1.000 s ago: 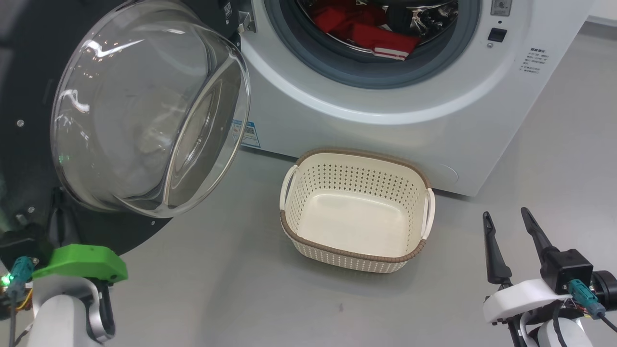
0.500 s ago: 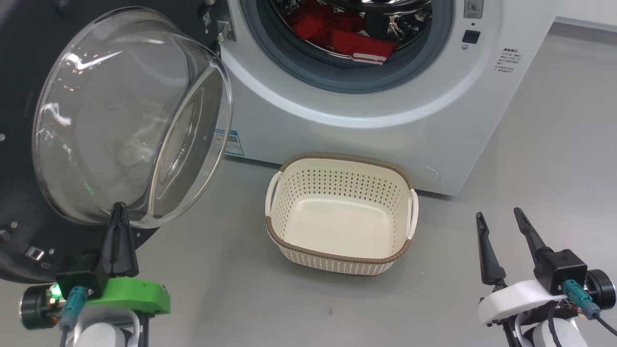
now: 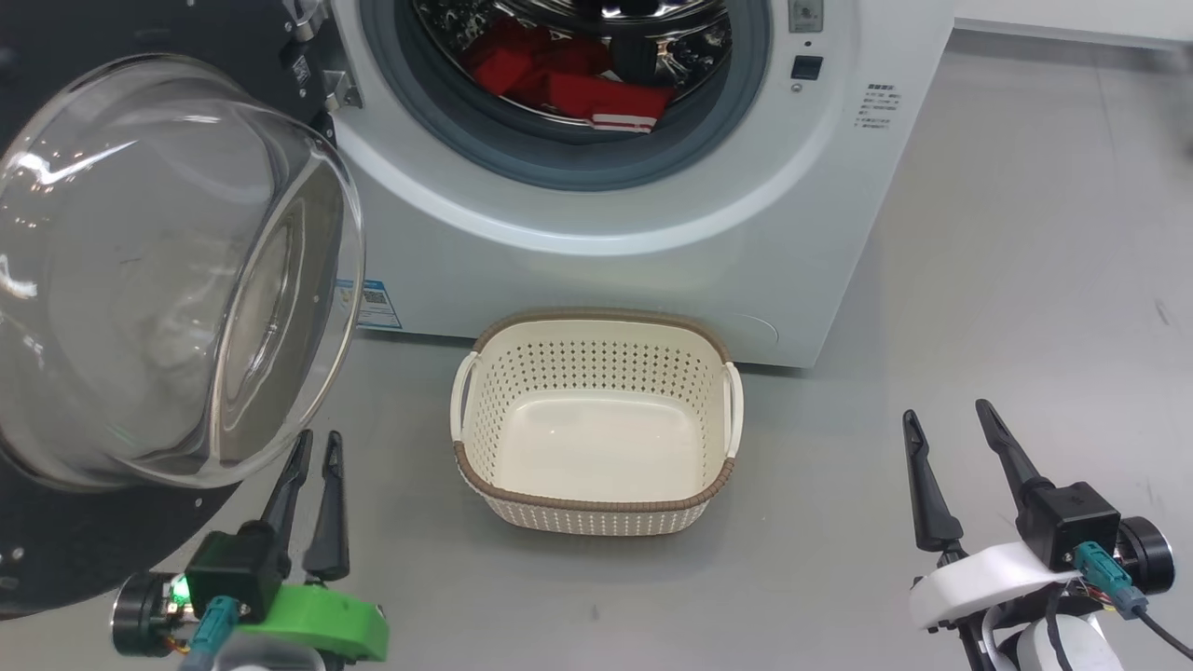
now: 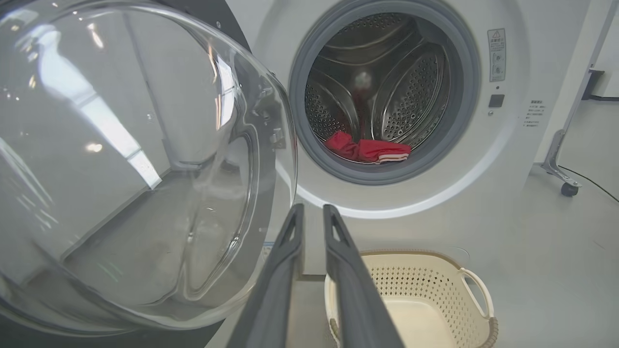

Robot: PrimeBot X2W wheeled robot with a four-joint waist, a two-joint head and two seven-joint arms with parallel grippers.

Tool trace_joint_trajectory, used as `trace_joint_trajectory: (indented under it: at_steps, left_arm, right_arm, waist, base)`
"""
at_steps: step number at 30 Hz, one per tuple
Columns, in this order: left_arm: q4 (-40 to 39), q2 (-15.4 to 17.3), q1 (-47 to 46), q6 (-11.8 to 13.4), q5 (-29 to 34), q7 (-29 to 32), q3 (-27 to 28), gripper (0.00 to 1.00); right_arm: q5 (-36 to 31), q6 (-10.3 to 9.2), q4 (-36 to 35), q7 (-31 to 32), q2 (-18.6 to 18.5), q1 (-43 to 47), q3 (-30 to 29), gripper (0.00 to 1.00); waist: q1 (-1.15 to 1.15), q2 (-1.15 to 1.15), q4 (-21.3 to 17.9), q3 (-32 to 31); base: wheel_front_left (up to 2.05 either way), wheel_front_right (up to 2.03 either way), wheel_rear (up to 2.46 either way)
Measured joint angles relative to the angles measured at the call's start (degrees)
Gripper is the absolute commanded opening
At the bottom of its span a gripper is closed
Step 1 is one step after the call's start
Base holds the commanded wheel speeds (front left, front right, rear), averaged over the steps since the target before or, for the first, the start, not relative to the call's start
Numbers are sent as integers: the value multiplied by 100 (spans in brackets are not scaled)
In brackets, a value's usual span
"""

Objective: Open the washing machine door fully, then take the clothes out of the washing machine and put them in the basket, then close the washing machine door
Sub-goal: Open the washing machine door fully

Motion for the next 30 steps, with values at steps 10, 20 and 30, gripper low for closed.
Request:
trace_joint_trajectory:
  at_steps: [10,20,30]
  left_arm:
    - [21,1,162,34,-4,0,-134,100]
    - [118,3,269,142,-65,0,-169,100]
    - [182,2,283,190,-65,29,-339,100]
  right_arm:
    - [4,-7,-105,0,23,12,86,100]
    - [14,-11,-145,0,49,83,142,100]
    - [58,-65,-157,0,73,184,103,100]
  waist:
    - [0,0,-516,-62]
    - [0,0,-969,-137]
    - [0,0,-1191,-236]
  base:
    - [0,0,0]
    - [0,0,0]
    - [0,0,0]
